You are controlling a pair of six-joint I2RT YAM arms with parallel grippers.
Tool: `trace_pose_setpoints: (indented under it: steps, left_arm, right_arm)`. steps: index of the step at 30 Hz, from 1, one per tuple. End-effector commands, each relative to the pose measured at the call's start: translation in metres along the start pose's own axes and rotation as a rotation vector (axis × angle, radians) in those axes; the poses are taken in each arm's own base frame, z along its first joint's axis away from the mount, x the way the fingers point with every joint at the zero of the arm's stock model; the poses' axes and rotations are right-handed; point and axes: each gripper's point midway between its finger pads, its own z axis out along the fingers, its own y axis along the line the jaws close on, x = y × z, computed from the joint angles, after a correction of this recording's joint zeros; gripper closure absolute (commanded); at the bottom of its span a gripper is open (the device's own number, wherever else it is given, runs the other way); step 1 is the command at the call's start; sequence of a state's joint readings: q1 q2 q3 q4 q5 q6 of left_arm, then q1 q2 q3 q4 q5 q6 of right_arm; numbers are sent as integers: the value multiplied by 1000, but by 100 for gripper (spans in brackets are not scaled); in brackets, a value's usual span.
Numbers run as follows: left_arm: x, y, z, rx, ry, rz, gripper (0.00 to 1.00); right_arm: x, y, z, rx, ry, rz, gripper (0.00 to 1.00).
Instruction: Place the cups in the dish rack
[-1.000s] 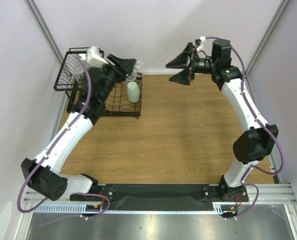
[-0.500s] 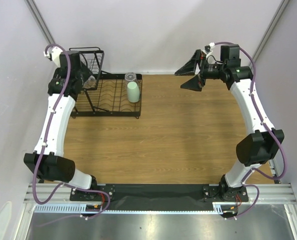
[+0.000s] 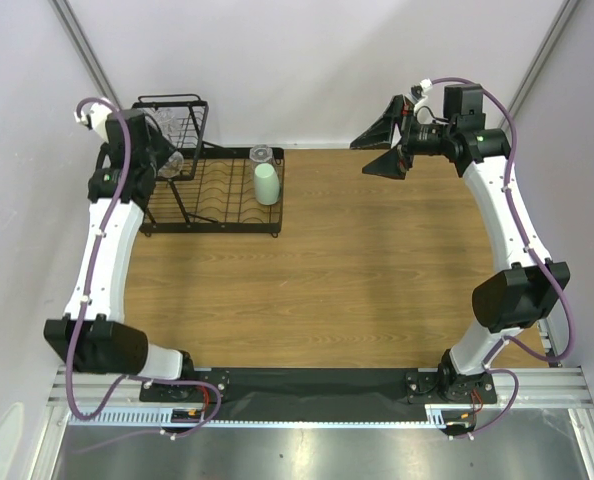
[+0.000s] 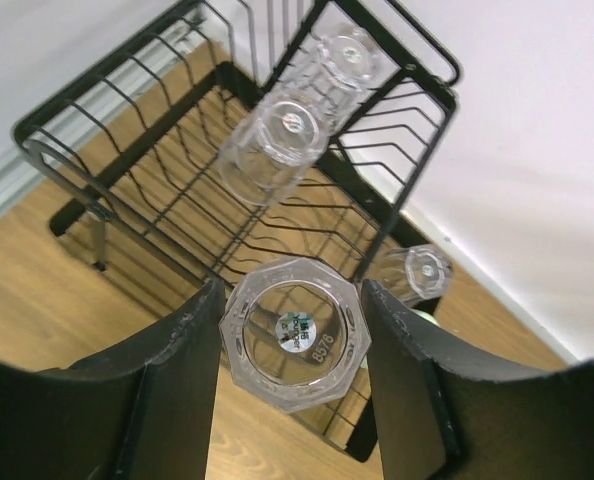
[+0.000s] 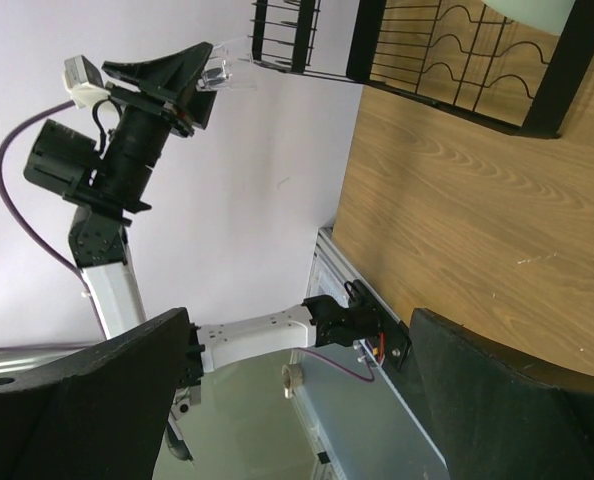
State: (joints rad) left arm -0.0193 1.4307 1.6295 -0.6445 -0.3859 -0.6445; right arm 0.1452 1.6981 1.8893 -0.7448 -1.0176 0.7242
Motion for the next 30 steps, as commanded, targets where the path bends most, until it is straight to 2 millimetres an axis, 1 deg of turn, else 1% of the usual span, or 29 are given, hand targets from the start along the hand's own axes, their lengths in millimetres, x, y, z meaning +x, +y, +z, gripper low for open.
trace_pose_setpoints:
  steps: [1,2,3,5,6,7,8,9,12,14,15,16,21,23,24,29,30]
  left_arm:
    - [-26,-18,-25,150,-100,-49,100]
    - [-32,-24,-26,180,-133,-63,100]
    - [-33,-24,-25,182,-141,-67,100]
    - [-27,-22,-16,152,-117,-46,100]
    - [-36,-26,-18,155,-125,-50,100]
    - [-34,-26,-14,141,-112,-42,100]
    - [-25,-23,-4,116,-77,-29,100]
    - [-28,-25,-4,115,-77,-36,100]
    - [-22,-27,7,108,-57,-38,100]
    - [-14,-19,12,53,-16,-28,99]
    - [-14,-20,18,36,-4,-24,100]
    - [-8,-13,20,-4,26,-12,100]
    - [3,-12,32,-33,69,0,100]
    - [3,-12,34,-35,66,-2,100]
    - [-3,-3,39,-61,55,-14,100]
    - [-8,8,46,-85,46,-25,100]
    - [-9,12,48,-94,45,-26,100]
  right_arm:
    - [-4,13,-6,-23,-11,-37,0]
    - [-4,13,-6,-24,-12,-40,0]
    - [-4,13,-6,-23,-12,-37,0]
    - [-4,13,-5,-23,-13,-37,0]
    - [-4,12,-5,-24,-12,-37,0]
    - [-4,12,-5,-22,-13,-35,0]
    - [-3,12,-5,-23,-11,-34,0]
    - [-4,11,-5,-23,-11,-32,0]
    - [-3,10,-5,-21,-9,-27,0]
    - [-2,9,-6,-21,-8,-27,0]
    - [-3,9,-7,-19,-12,-26,0]
    - [-2,7,-6,-18,-9,-21,0]
    - [-1,5,-6,-15,-6,-15,0]
    - [-2,3,-6,-14,-7,-12,1]
    - [-1,3,-5,-12,-6,-15,0]
    - [-2,0,-5,-8,-5,-6,0]
    - [-2,0,-5,-8,-5,-7,0]
